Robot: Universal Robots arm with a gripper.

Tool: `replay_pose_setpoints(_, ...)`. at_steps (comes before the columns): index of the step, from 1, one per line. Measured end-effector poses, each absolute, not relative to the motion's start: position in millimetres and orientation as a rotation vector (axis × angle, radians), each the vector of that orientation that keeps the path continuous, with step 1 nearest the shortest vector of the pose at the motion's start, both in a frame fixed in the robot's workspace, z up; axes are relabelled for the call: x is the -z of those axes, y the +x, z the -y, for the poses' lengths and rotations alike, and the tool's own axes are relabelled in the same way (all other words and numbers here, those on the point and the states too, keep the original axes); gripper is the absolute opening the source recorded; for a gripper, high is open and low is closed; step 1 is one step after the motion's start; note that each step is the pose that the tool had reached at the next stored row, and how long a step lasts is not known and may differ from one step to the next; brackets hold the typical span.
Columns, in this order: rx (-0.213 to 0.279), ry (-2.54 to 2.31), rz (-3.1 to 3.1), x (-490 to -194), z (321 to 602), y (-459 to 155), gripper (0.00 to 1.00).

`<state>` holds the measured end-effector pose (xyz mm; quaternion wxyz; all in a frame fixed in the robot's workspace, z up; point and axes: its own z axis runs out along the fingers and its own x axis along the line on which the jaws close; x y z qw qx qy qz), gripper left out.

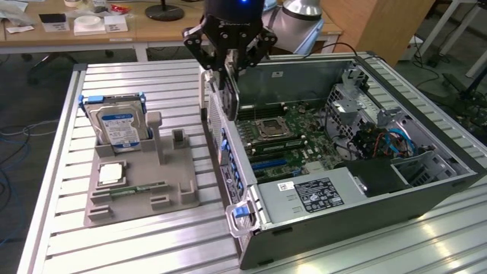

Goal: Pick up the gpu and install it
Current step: 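Pick up the gpu and move the gpu toward the slot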

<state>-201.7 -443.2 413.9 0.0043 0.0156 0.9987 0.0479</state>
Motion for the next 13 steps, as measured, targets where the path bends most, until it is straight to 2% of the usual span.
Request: replay_pose_setpoints(13, -0.15, 0.049, -3.129, -414, 443, -144, 0.27)
